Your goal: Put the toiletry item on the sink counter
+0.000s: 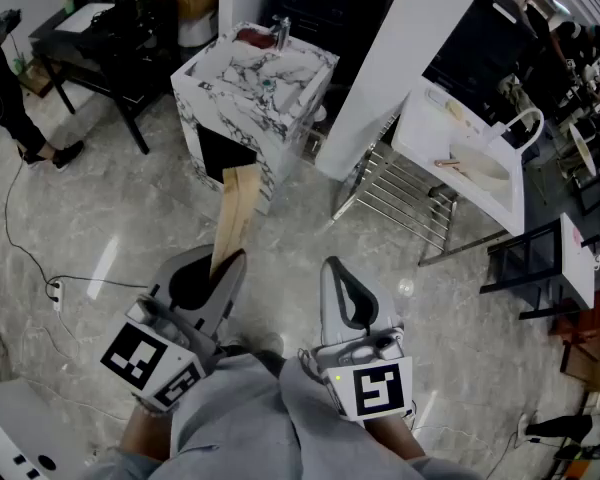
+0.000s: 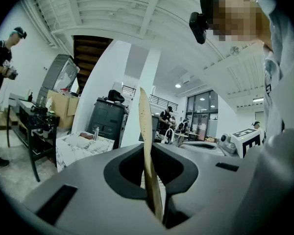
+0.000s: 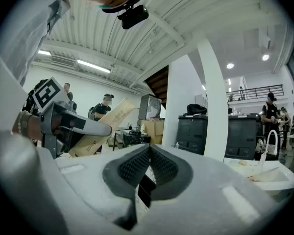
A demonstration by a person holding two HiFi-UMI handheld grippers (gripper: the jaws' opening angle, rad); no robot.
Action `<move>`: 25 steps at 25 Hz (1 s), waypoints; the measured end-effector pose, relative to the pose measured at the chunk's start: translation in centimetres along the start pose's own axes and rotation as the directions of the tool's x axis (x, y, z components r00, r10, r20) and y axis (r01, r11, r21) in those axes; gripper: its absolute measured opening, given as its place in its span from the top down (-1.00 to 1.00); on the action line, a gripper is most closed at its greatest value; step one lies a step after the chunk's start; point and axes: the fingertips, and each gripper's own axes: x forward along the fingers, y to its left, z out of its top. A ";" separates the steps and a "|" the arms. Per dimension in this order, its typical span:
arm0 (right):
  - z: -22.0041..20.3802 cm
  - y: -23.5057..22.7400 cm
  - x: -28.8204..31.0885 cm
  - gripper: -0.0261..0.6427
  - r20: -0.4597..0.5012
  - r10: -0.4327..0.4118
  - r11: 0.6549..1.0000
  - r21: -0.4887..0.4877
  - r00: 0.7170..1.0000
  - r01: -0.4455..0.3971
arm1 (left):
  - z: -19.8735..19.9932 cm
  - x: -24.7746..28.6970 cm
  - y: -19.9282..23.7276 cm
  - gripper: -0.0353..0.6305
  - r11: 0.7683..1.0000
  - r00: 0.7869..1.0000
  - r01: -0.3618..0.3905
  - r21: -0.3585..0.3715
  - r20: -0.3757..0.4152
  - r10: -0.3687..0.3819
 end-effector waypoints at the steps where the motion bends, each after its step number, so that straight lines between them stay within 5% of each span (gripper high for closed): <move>1: 0.0 -0.1 0.0 0.93 0.005 -0.001 1.000 0.003 1.000 0.001 | -0.1 0.1 -0.1 0.78 1.000 1.000 0.001 -0.002 0.000 -0.001; 25: -1.4 -4.1 -1.4 0.93 0.002 0.010 1.000 0.006 1.000 -0.010 | -1.2 4.4 -3.4 0.78 1.000 1.000 0.006 0.015 -0.024 -0.006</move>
